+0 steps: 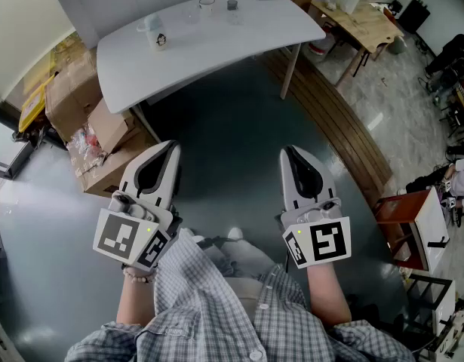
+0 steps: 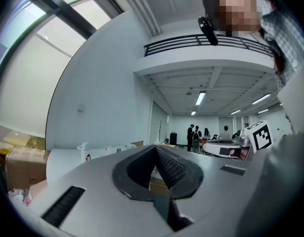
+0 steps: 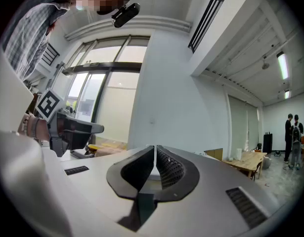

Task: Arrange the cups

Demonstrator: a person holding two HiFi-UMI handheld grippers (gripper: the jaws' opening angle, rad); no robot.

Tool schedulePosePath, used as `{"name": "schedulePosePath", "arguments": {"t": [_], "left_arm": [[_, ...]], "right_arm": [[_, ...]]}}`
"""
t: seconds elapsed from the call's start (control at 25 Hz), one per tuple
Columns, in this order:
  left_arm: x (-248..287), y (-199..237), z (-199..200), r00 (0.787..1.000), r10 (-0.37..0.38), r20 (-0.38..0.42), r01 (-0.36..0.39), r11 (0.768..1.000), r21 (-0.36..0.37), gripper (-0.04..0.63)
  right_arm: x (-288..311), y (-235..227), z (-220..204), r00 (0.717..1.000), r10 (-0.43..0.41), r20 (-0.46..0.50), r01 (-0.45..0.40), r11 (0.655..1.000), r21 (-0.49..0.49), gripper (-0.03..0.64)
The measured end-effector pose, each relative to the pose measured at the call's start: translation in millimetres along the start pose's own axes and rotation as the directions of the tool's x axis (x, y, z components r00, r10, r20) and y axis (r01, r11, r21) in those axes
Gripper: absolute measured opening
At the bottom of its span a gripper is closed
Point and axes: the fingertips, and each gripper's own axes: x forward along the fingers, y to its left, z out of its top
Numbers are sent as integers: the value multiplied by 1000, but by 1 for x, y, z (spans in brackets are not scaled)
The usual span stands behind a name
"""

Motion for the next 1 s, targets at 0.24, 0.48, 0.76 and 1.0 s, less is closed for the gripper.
{"name": "schedulePosePath", "arguments": {"t": [0.24,0.48,0.76,1.0], "left_arm": [[2,2,-2,1000,2,-6,-2,1000,4,11],[9,-3,-3,1000,16,-10,-16,1000,6,11],[16,-11,-12,999,35,-26,-35,999,-5,11],[34,13,-13,999,15,-30,-15,1000,3,11]], "right_arm": [[2,-2,-3,1000,0,1,0,1000,4,32],[-1,-12,-8,1000,0,-9,1,1000,28,32],[-1,-25,-18,999,20,-32,-18,999,40,32],[23,-28,-27,999,-3,-52,5,999,41,32]]}}
